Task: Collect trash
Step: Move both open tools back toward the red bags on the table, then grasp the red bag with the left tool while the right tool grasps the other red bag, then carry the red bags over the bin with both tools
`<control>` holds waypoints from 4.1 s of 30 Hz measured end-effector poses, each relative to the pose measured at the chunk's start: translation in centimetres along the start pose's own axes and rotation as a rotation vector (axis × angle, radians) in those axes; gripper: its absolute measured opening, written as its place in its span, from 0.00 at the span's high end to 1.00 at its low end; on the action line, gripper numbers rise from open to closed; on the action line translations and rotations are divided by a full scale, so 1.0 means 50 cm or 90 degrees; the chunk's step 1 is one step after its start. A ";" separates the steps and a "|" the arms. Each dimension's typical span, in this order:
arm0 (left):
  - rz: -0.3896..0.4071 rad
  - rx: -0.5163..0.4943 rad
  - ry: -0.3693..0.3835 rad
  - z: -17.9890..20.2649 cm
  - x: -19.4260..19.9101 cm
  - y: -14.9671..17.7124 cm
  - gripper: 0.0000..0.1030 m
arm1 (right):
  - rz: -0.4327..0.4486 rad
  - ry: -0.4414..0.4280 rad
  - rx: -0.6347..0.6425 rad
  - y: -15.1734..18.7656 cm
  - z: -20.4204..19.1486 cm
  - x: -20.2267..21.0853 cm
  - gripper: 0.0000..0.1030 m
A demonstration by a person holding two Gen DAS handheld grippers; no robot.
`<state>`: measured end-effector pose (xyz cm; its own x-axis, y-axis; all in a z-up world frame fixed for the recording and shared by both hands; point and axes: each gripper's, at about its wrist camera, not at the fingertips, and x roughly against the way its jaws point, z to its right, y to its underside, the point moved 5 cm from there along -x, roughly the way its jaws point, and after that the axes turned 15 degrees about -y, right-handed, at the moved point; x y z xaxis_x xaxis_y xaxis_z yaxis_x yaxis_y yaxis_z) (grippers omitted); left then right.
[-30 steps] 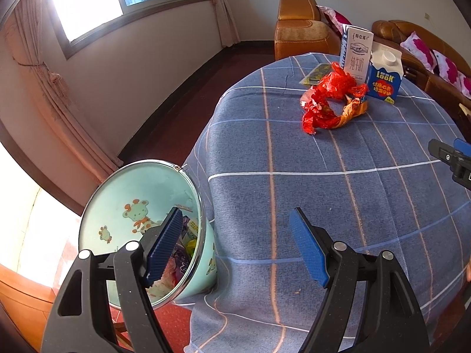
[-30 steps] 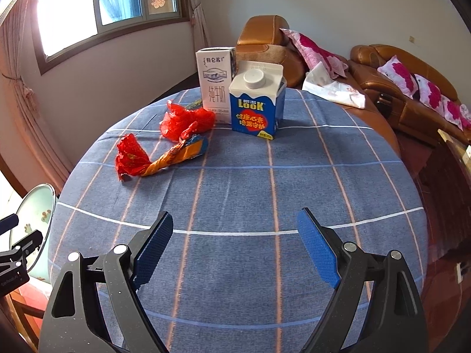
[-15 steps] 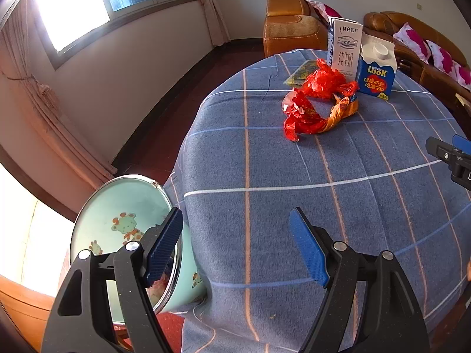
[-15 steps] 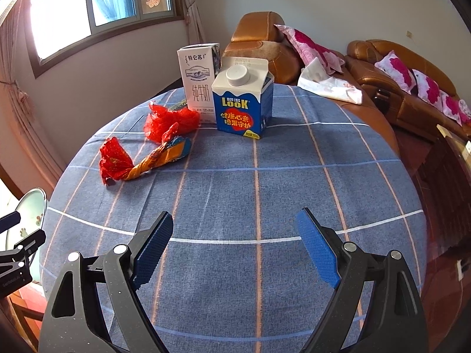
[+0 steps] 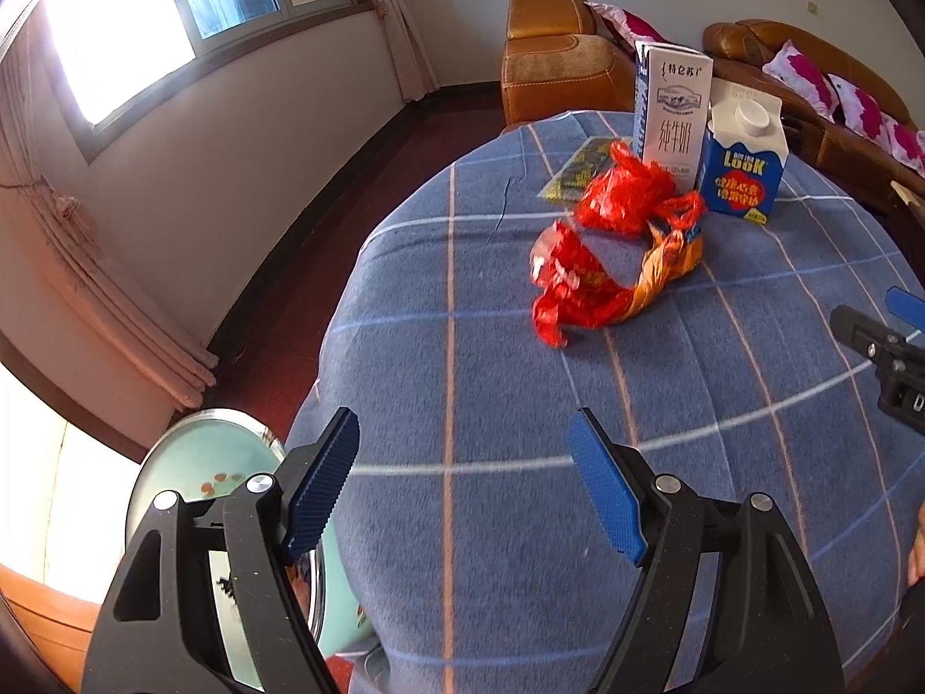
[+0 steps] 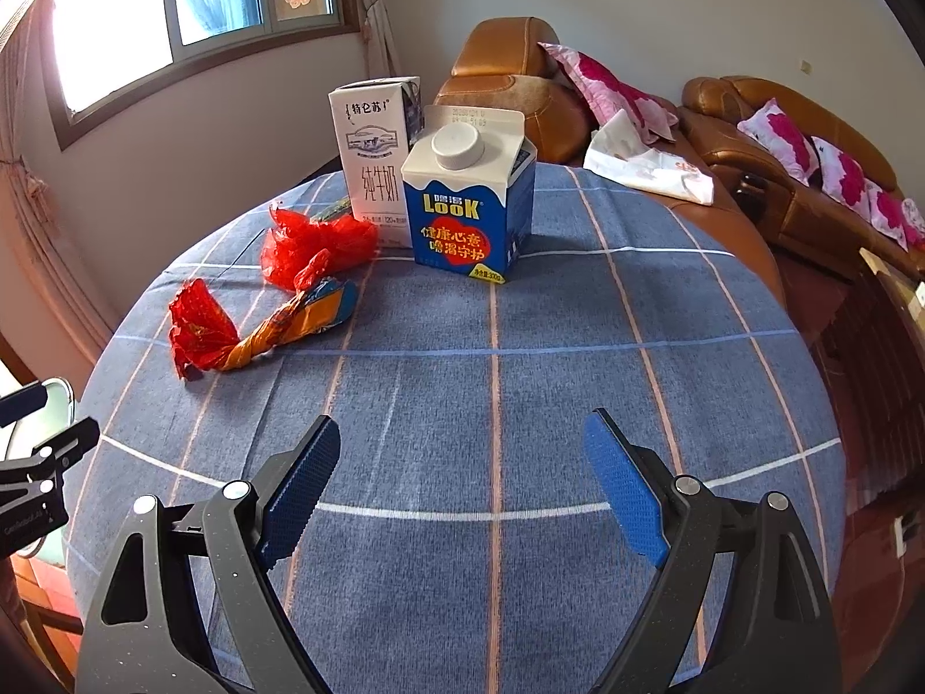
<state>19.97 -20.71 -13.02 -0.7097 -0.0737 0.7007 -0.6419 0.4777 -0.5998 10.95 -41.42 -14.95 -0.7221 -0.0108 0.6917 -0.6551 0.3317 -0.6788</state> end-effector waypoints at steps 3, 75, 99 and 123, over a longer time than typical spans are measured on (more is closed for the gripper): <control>0.009 -0.001 0.007 0.018 -0.012 -0.035 0.28 | -0.004 0.001 0.005 -0.012 0.002 -0.012 0.18; 0.036 0.087 -0.047 -0.182 0.048 0.056 0.76 | -0.018 -0.132 0.084 -0.024 -0.234 -0.023 0.73; 0.008 0.160 -0.063 -0.303 0.079 0.189 0.76 | -0.020 -0.185 0.136 0.059 -0.411 0.029 0.73; -0.009 0.235 -0.067 -0.409 0.077 0.249 0.76 | -0.030 -0.235 0.196 0.090 -0.557 0.035 0.73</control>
<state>15.18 2.83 -9.89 -0.7141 -0.1771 0.6772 -0.6991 0.1303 -0.7031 12.91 -13.68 -9.94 -0.6840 -0.3711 0.6280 -0.6843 0.0283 -0.7287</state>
